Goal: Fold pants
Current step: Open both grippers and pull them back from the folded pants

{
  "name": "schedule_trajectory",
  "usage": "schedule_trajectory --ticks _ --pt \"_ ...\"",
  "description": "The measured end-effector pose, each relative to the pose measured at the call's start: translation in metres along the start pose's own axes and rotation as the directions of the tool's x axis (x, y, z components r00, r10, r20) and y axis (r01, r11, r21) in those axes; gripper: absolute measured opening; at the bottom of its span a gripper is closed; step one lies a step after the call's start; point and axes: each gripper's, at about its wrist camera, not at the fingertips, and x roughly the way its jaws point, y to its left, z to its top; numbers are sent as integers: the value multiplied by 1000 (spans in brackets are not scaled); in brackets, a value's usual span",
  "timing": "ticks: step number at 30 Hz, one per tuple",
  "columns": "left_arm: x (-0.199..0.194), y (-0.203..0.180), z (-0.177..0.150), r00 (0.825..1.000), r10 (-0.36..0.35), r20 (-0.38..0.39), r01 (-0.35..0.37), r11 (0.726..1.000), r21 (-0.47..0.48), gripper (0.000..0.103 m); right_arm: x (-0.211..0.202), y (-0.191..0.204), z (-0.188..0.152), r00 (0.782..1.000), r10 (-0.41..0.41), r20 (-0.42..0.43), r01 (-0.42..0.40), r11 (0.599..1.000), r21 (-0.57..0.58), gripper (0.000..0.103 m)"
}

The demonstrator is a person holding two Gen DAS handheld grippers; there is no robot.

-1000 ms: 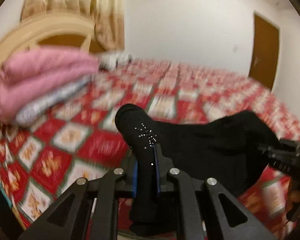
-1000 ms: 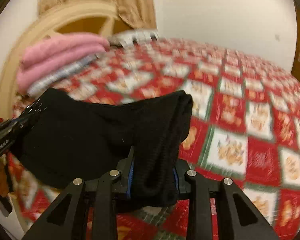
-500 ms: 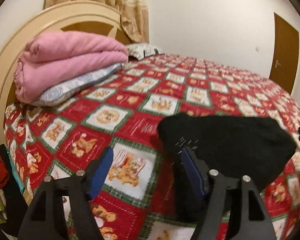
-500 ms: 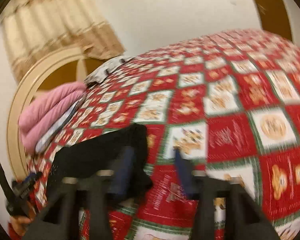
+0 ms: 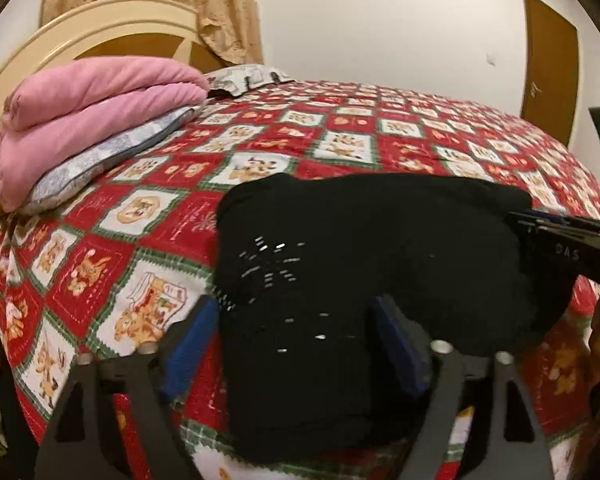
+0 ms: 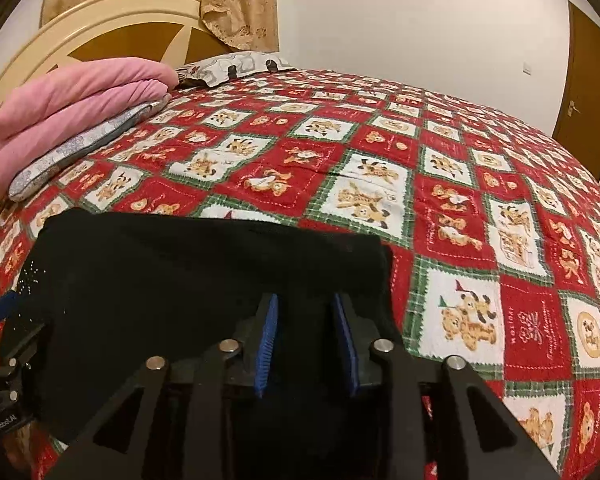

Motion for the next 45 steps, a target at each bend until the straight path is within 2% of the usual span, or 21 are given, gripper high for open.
schedule_trajectory --ticks 2,5,7,8,9,11,14,19,23,28,31,37,45 --pt "6 9 0 1000 -10 -28 9 998 -56 99 0 -2 1 1000 6 6 -6 1000 -3 36" --pt "3 13 3 998 -19 -67 12 995 -97 99 -13 -1 -1 1000 23 11 -23 1000 12 43" --pt "-5 9 2 998 14 -61 -18 997 -71 99 -29 -3 -5 998 58 40 -61 995 75 58" --pt "-10 8 2 998 34 -53 -37 998 -51 98 -41 -3 -10 993 97 70 -105 987 121 69" --pt "-15 6 1 997 54 -46 -56 998 -30 98 -51 -2 -14 988 118 98 -132 980 146 71" --pt "-27 3 0 997 71 -30 -71 997 -13 98 -68 4 -21 982 131 133 -152 975 164 71" --pt "-46 3 -1 998 70 -1 -70 997 -36 98 -87 14 -34 980 147 135 -172 965 196 71" --pt "-79 -4 -9 997 67 43 -65 997 -44 98 -108 20 -60 977 186 109 -208 941 265 71" --pt "-95 -13 -17 997 60 54 -59 998 -15 98 -123 22 -80 981 180 70 -193 936 294 71" --pt "-113 -26 -30 997 54 51 -55 998 25 98 -147 23 -95 985 155 79 -172 936 306 72" --pt "-120 -33 -38 998 49 31 -50 998 39 98 -158 23 -100 989 126 77 -144 941 306 72" --pt "-131 -40 -51 999 39 -23 -38 999 36 98 -179 22 -111 991 119 65 -134 935 329 72" --pt "-161 -39 -61 1000 11 -7 -11 1000 23 98 -213 28 -122 989 112 93 -135 943 303 72"
